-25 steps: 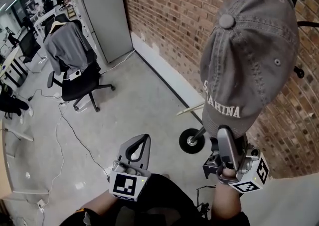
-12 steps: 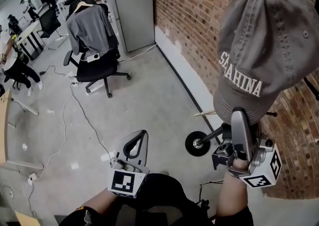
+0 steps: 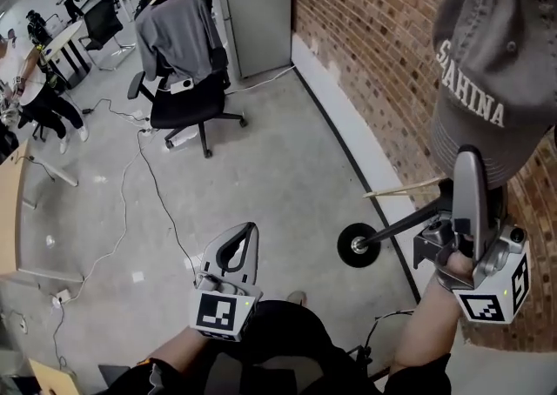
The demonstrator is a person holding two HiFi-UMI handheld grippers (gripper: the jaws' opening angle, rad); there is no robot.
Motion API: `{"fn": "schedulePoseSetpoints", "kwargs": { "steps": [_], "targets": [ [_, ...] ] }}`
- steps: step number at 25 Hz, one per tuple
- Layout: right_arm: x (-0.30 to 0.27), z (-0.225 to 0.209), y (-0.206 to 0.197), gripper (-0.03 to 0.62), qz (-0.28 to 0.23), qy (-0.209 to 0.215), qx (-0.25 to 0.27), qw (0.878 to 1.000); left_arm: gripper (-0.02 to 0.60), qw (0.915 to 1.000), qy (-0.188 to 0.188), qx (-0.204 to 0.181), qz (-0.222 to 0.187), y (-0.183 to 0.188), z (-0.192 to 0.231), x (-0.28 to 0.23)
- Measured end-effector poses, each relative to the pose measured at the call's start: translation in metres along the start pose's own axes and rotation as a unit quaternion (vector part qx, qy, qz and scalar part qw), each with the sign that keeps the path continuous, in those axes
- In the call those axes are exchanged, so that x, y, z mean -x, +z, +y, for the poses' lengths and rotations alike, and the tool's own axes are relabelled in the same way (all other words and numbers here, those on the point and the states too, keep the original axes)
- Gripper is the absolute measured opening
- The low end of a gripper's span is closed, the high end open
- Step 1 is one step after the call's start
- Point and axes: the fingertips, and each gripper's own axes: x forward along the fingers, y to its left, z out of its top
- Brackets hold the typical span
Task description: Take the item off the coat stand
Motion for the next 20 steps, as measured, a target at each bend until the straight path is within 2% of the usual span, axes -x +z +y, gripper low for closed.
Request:
{"fn": "schedulePoseSetpoints", "kwargs": {
  "steps": [2,5,7,11,15,20],
  "targets": [
    [-0.017,0.003,0.014,0.031,-0.005,0.0,0.023,1.0,0.025,0.9999,-0.008,-0.002,-0.008,0.004,0.01,0.001],
    [-0.04,0.017,0.011,0.031,-0.007,-0.003,0.015,1.0,0.025,0.9998,-0.007,-0.002,-0.018,0.012,0.035,0.008],
    [-0.052,0.034,-0.013,0.031,0.002,-0.002,-0.014,1.0,0.025,0.9998,-0.001,0.0,-0.022,0.017,0.058,0.016],
    [-0.078,0.076,-0.089,0.032,0.039,-0.002,-0.107,0.993,0.025,0.9994,0.019,0.005,-0.028,0.021,0.116,0.035],
    [-0.096,0.116,-0.167,0.032,0.088,-0.021,-0.197,0.976,0.025,0.9991,0.031,0.013,-0.026,0.016,0.174,0.055],
    [-0.102,0.158,-0.257,0.032,0.13,-0.067,-0.302,0.942,0.025,0.9994,0.029,0.019,-0.008,-0.006,0.235,0.069]
  ]
}}
